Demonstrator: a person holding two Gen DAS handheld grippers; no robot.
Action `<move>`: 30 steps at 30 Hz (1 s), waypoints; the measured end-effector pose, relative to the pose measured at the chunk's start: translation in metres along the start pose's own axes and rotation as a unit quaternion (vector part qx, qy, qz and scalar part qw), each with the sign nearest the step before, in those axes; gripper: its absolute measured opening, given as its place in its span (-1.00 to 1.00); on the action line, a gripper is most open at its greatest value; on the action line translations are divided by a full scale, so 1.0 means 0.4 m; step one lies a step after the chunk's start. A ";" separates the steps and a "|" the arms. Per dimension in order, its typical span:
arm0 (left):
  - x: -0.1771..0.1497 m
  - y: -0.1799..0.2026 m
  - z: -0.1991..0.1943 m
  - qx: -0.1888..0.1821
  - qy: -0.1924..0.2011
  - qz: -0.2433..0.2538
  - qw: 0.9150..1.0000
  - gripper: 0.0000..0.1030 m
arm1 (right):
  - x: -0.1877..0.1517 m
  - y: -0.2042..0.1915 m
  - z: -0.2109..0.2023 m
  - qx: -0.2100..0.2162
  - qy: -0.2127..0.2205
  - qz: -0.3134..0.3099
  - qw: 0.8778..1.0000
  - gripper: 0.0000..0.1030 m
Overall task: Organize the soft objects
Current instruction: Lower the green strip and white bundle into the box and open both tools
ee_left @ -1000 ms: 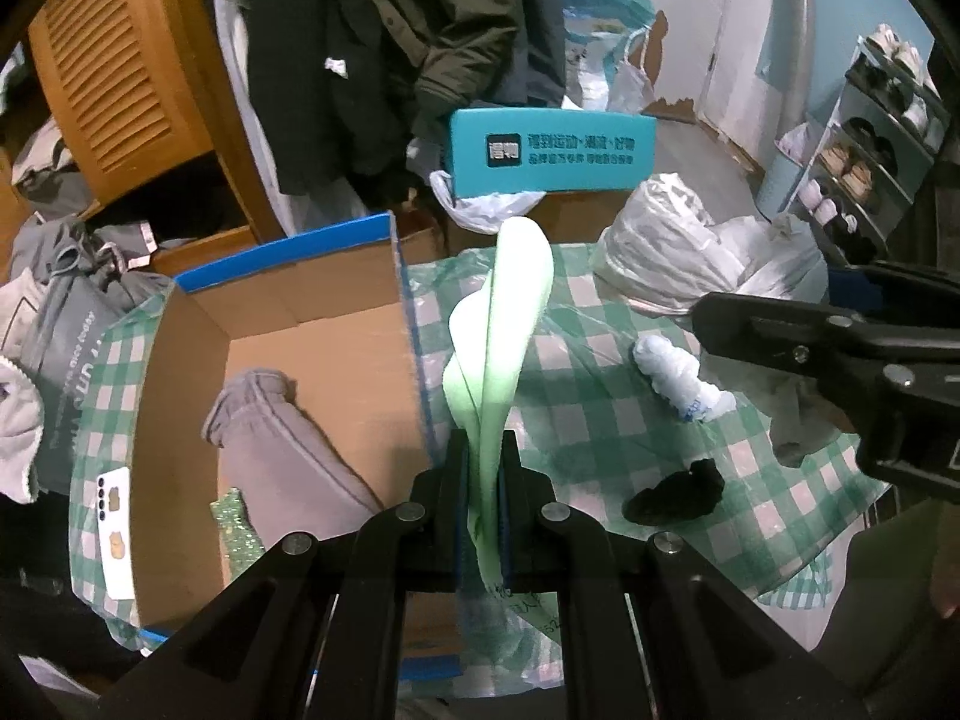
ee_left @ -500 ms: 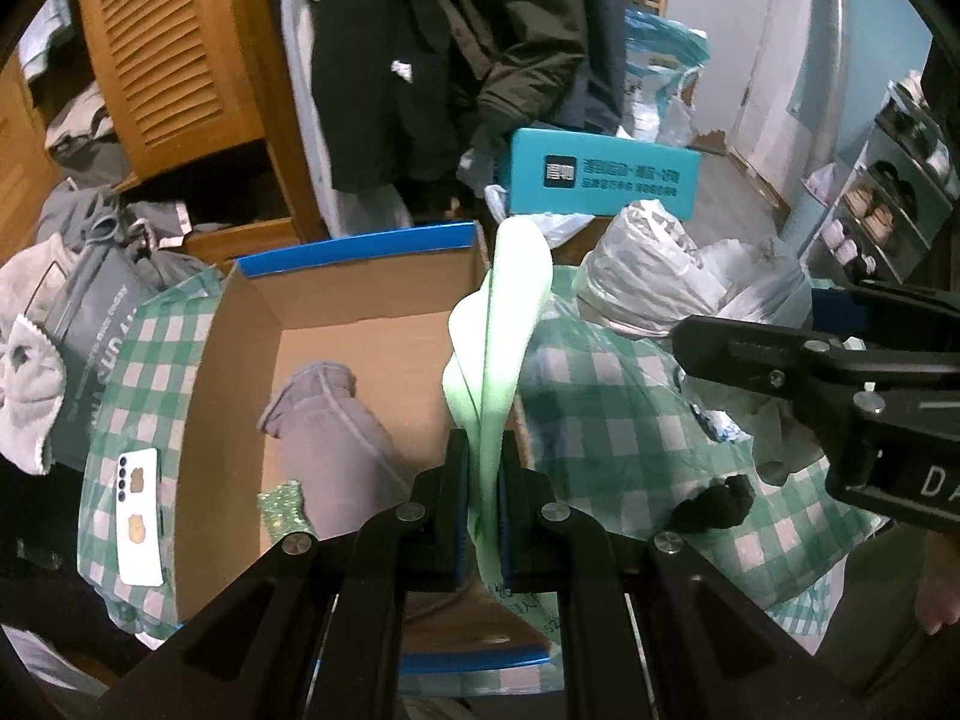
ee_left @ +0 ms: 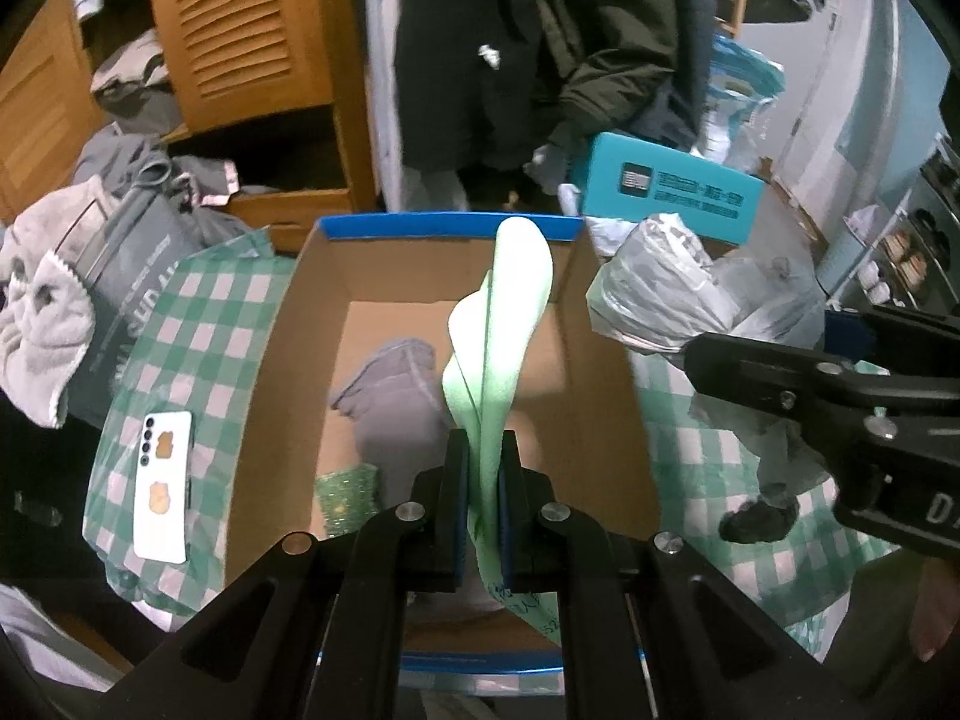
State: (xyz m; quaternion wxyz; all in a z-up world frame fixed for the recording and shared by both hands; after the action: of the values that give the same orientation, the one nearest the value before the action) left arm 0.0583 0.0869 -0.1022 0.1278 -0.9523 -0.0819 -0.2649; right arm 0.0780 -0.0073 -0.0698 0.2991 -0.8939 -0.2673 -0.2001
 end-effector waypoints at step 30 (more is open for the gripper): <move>-0.030 -0.097 0.083 0.028 -0.046 -0.043 0.998 -0.10 | 0.026 -0.041 0.112 0.031 -0.020 0.038 0.999 0.20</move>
State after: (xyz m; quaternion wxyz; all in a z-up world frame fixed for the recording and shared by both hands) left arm 0.0555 0.1323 -0.1282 0.1385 -0.9551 -0.1362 -0.2237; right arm 0.0852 0.0363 -0.0907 0.3282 -0.8977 -0.2451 -0.1625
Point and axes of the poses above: each gripper's, at about its wrist camera, not at the fingertips, and z roughly the way its jaws point, y to its right, x to its top, the point moved 10 cm from there along z, roughly the way its jaws point, and after that the axes turned 15 degrees about x, right-handed, at the moved point
